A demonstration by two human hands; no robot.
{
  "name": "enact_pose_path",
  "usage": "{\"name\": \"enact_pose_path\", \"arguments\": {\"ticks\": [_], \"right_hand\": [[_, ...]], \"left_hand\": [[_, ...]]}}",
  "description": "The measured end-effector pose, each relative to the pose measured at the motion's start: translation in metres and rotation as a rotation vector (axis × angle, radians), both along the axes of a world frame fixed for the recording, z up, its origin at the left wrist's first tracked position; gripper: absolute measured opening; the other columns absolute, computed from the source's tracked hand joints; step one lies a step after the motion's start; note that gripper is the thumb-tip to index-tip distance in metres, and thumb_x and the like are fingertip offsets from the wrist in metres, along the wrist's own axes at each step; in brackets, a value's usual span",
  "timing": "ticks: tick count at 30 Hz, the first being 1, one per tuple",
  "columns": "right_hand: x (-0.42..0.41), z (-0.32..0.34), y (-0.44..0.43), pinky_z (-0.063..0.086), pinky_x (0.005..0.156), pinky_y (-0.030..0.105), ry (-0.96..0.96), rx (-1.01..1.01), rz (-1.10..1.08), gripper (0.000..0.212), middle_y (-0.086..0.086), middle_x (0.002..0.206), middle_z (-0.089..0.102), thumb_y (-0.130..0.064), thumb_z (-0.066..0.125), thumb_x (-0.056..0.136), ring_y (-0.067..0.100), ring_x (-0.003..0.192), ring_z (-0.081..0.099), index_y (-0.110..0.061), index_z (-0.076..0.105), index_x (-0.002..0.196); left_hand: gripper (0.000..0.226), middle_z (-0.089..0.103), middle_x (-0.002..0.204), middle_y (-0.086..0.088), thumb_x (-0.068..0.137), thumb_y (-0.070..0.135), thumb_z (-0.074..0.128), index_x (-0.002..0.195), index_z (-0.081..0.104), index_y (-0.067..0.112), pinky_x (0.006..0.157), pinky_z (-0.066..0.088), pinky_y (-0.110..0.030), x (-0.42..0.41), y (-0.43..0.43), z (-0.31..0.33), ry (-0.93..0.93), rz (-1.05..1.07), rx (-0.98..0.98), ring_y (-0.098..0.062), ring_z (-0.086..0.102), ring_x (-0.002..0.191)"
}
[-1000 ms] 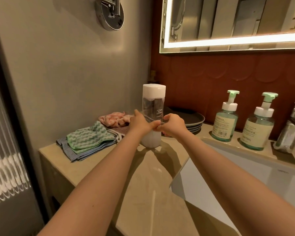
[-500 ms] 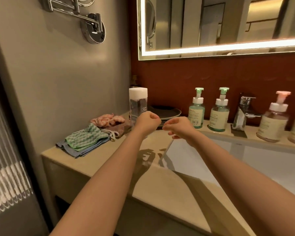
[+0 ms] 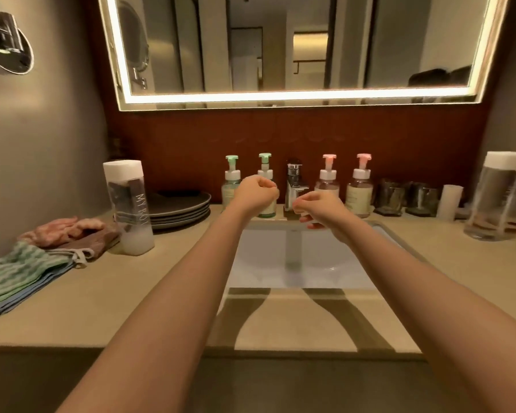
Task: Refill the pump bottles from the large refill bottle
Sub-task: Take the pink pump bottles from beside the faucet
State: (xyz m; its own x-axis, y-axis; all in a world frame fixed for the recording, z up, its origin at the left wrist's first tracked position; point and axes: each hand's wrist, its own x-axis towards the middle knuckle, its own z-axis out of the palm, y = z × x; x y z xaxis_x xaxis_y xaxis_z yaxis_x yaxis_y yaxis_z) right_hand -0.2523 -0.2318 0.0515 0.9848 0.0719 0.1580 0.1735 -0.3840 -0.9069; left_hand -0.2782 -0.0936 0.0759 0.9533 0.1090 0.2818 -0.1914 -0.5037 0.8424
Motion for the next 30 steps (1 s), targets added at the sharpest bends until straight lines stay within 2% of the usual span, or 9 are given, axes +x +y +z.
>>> {"name": "enact_pose_path", "arguments": {"ticks": [4, 7, 11, 15, 19, 21, 23, 25, 30], "right_hand": [[-0.010, 0.011, -0.058, 0.044, 0.056, 0.020, -0.041, 0.001, -0.159, 0.016, 0.002, 0.093, 0.062, -0.018, 0.058, 0.091, 0.014, 0.082, 0.058, -0.011, 0.065, 0.104], [-0.015, 0.015, -0.100, 0.045, 0.056, 0.021, -0.056, 0.004, -0.270, 0.020, 0.003, 0.099, 0.062, -0.018, 0.059, 0.090, 0.014, 0.082, 0.059, -0.010, 0.065, 0.108], [-0.015, 0.015, -0.145, 0.046, 0.058, 0.021, -0.055, 0.001, -0.364, 0.020, 0.004, 0.099, 0.063, -0.017, 0.058, 0.091, 0.014, 0.083, 0.059, -0.010, 0.065, 0.108], [-0.013, 0.012, -0.182, 0.047, 0.059, 0.020, -0.038, 0.002, -0.418, 0.019, 0.003, 0.102, 0.063, -0.019, 0.056, 0.093, 0.013, 0.083, 0.060, -0.012, 0.064, 0.109], [-0.012, 0.007, -0.213, 0.047, 0.060, 0.019, -0.020, 0.005, -0.435, 0.021, 0.004, 0.103, 0.060, -0.019, 0.053, 0.094, 0.014, 0.087, 0.058, -0.010, 0.062, 0.112], [-0.009, 0.004, -0.230, 0.047, 0.060, 0.019, -0.011, 0.017, -0.453, 0.023, 0.004, 0.106, 0.060, -0.019, 0.054, 0.094, 0.012, 0.083, 0.057, -0.010, 0.062, 0.113], [-0.005, 0.002, -0.247, 0.046, 0.059, 0.019, -0.001, 0.020, -0.468, 0.022, 0.004, 0.105, 0.060, -0.018, 0.054, 0.094, 0.011, 0.079, 0.056, -0.010, 0.062, 0.113], [-0.002, 0.001, -0.261, 0.046, 0.059, 0.020, 0.008, 0.015, -0.487, 0.021, 0.004, 0.104, 0.059, -0.018, 0.054, 0.094, 0.012, 0.080, 0.056, -0.010, 0.062, 0.112], [0.016, -0.003, -0.301, 0.052, 0.076, 0.030, 0.043, 0.071, -0.547, 0.021, 0.003, 0.100, 0.060, -0.018, 0.057, 0.092, 0.016, 0.085, 0.059, -0.010, 0.063, 0.111]], "left_hand": [[0.010, 0.054, 0.092, 0.003, 0.092, 0.013, 0.051, 0.099, 0.057, 0.017, 0.076, 0.046, -0.027, 0.005, -0.057, 0.004, -0.013, -0.141, -0.001, -0.013, 0.052, 0.092], [0.020, 0.056, 0.101, -0.001, 0.092, 0.012, 0.052, 0.110, 0.060, 0.011, 0.083, 0.045, -0.030, 0.012, -0.099, 0.004, -0.014, -0.230, -0.004, -0.016, 0.053, 0.098], [0.022, 0.055, 0.101, -0.002, 0.092, 0.012, 0.052, 0.112, 0.060, 0.009, 0.081, 0.044, -0.028, 0.019, -0.144, 0.003, -0.010, -0.339, 0.000, -0.015, 0.052, 0.095], [0.016, 0.054, 0.095, 0.000, 0.092, 0.010, 0.050, 0.105, 0.060, 0.011, 0.079, 0.044, -0.026, 0.027, -0.183, 0.003, 0.007, -0.409, -0.011, -0.012, 0.051, 0.090], [0.025, 0.047, 0.074, 0.005, 0.091, 0.005, 0.049, 0.070, 0.050, 0.019, 0.069, 0.043, -0.024, 0.035, -0.216, -0.001, 0.009, -0.465, -0.008, -0.005, 0.045, 0.067], [0.026, 0.046, 0.073, 0.005, 0.091, 0.006, 0.049, 0.069, 0.049, 0.019, 0.067, 0.045, -0.022, 0.040, -0.234, -0.004, 0.017, -0.474, 0.003, -0.006, 0.046, 0.068], [0.021, 0.049, 0.077, 0.007, 0.091, 0.009, 0.050, 0.074, 0.051, 0.021, 0.075, 0.046, -0.027, 0.048, -0.253, -0.007, 0.020, -0.475, 0.015, -0.008, 0.049, 0.076], [0.019, 0.050, 0.079, 0.006, 0.091, 0.010, 0.051, 0.075, 0.051, 0.021, 0.070, 0.045, -0.027, 0.054, -0.268, -0.009, 0.027, -0.481, 0.025, -0.008, 0.049, 0.076], [0.026, 0.047, 0.077, -0.003, 0.090, 0.009, 0.050, 0.068, 0.046, 0.020, 0.060, 0.038, -0.023, 0.071, -0.311, -0.011, 0.053, -0.502, 0.060, -0.012, 0.044, 0.069]]}}
